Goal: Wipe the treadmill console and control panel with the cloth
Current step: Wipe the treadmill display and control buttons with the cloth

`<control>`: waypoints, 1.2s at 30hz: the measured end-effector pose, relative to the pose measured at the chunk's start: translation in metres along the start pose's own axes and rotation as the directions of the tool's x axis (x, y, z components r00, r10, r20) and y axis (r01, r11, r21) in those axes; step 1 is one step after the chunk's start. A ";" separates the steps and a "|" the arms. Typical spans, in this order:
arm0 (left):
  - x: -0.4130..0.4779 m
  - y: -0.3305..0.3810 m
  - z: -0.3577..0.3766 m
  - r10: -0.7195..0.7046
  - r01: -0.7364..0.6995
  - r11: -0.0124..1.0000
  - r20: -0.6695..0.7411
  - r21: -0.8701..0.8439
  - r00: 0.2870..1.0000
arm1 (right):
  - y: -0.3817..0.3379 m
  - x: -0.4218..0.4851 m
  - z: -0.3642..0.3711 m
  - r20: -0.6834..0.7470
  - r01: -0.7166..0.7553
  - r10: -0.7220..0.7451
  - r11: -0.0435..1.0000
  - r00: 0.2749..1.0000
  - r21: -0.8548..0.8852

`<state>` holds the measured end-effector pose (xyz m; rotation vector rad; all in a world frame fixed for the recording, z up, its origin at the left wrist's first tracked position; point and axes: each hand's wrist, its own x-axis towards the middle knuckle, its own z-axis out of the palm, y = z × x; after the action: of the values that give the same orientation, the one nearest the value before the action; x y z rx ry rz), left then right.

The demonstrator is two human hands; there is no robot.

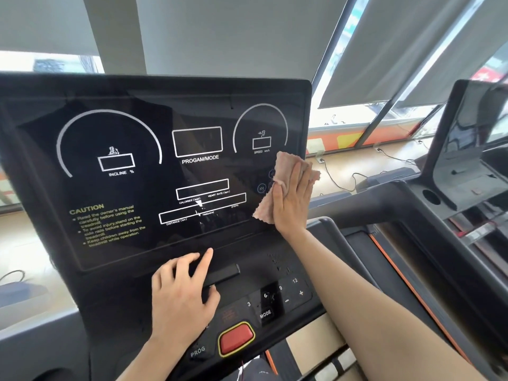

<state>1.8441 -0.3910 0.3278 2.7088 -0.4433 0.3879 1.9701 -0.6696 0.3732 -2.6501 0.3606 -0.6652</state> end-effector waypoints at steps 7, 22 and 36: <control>0.000 0.002 0.001 -0.001 0.001 1.000 -0.019 0.014 1.000 | -0.028 0.092 -0.052 0.001 0.005 -0.006 0.960 1.000 0.279; 0.000 0.002 0.004 0.009 -0.007 0.998 -0.038 0.057 0.999 | 0.001 0.065 -0.040 0.118 0.078 -0.119 0.949 0.986 0.305; -0.003 0.001 0.010 0.022 -0.012 0.995 -0.092 0.101 0.996 | 0.054 -0.092 -0.010 0.247 -0.144 0.143 0.990 0.959 -0.014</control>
<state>1.8432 -0.3952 0.3178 2.7712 -0.4315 0.5528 1.8779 -0.6898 0.3221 -2.6313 0.4717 -0.2853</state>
